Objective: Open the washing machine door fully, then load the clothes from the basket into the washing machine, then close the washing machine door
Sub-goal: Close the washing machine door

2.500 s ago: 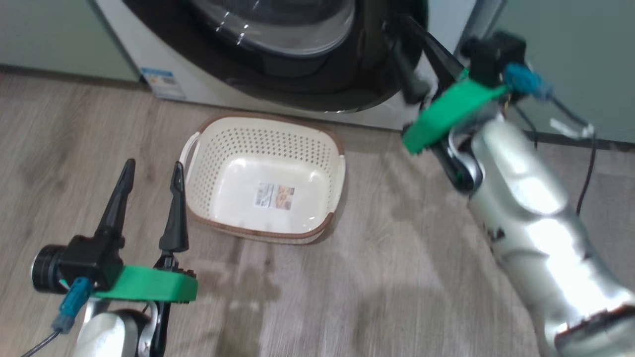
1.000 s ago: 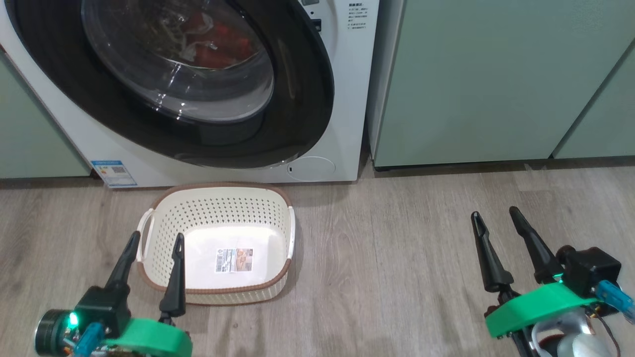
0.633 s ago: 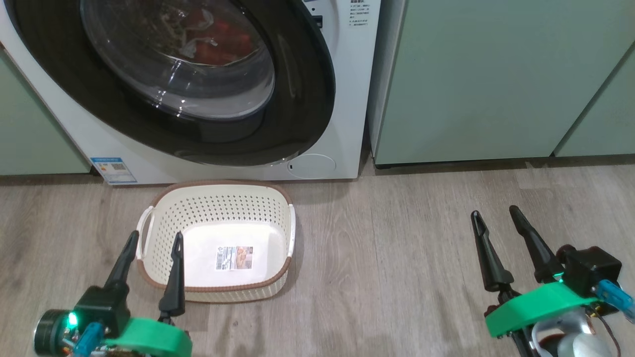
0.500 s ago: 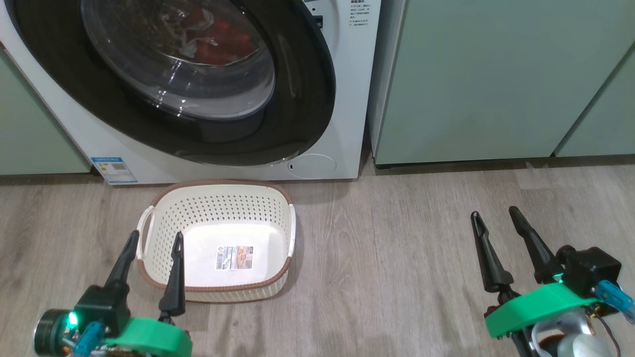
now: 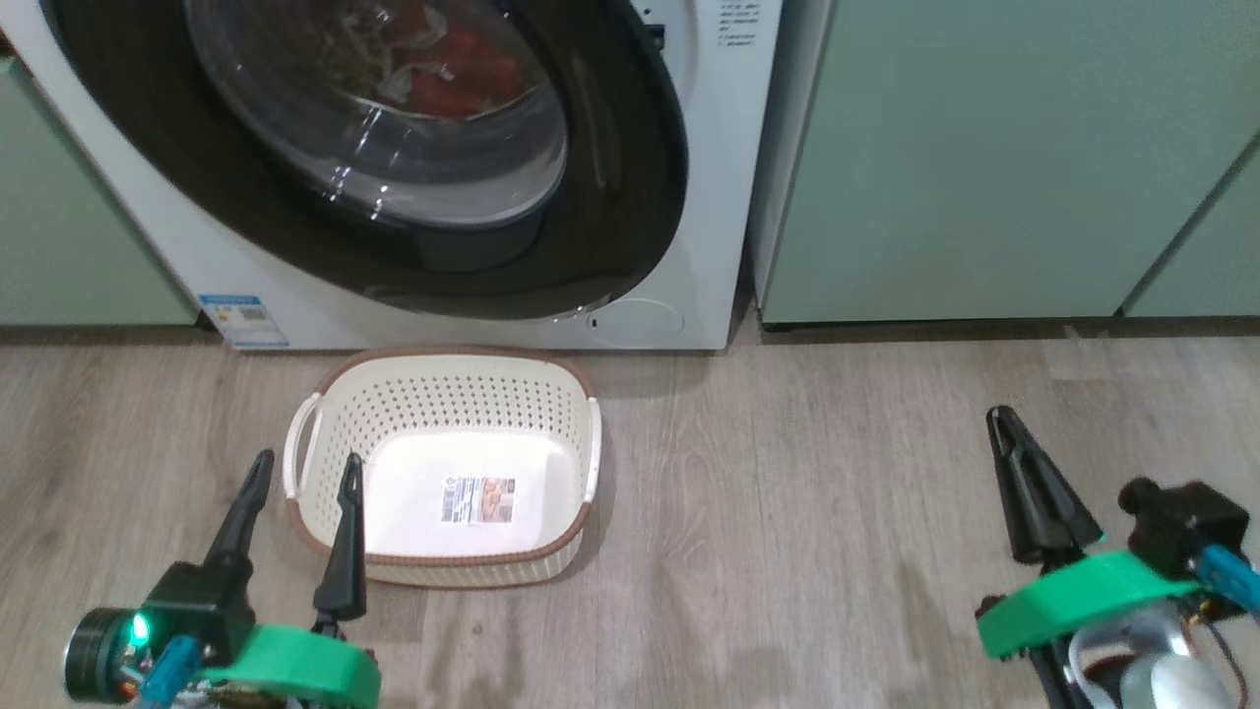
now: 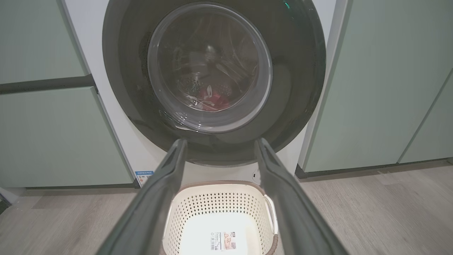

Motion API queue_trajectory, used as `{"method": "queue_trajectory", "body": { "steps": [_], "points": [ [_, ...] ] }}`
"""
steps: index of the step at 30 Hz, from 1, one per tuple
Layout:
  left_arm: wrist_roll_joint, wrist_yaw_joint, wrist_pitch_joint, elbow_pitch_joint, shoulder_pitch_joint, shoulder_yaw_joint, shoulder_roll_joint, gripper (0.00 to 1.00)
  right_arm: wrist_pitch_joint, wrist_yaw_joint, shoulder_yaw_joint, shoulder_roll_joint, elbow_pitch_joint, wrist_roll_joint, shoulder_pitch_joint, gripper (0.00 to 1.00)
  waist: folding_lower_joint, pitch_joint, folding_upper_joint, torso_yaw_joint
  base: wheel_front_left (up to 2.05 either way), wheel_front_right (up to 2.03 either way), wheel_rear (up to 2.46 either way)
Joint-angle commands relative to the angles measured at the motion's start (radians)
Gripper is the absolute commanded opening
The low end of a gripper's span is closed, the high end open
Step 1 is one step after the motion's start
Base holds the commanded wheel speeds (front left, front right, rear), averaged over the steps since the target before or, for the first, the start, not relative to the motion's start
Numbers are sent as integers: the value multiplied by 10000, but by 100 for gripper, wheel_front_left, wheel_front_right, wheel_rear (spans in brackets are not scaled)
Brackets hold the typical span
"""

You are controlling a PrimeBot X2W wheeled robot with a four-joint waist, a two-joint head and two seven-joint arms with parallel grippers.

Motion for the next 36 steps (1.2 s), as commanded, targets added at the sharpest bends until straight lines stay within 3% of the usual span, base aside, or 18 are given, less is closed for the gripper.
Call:
{"method": "queue_trajectory", "body": {
  "steps": [1, 6, 17, 26, 36],
  "points": [
    [-47, 76, -17, -419, -646, 352, 206, 100, 99, -4, 141, -37, -406, -241, -819, 0, 1, 180, 0, 186, 0, 0, 0],
    [-49, 79, -102, -475, -1004, 297, 161, 100, 557, -4, 495, -173, -19, -528, -2121, 0, 1, 646, 0, 710, 0, 0, 0],
    [-118, 35, -487, -321, -1930, 203, -86, 100, 834, -4, 2408, -880, 1757, 161, -5258, 0, 1, 1892, 0, 1718, 0, 0, 0],
    [-203, -85, -739, -52, -2693, 188, -314, 100, 490, -4, 3028, -1063, 3816, 692, -7910, 0, 1, 2691, 0, 2106, 0, 0, 0],
    [-144, -213, -834, 111, -3119, 225, -500, 100, -127, -4, 3410, -1154, 5626, 1228, -9752, 0, 1, 3179, 0, 2151, 0, 0, 0]
  ]
}}
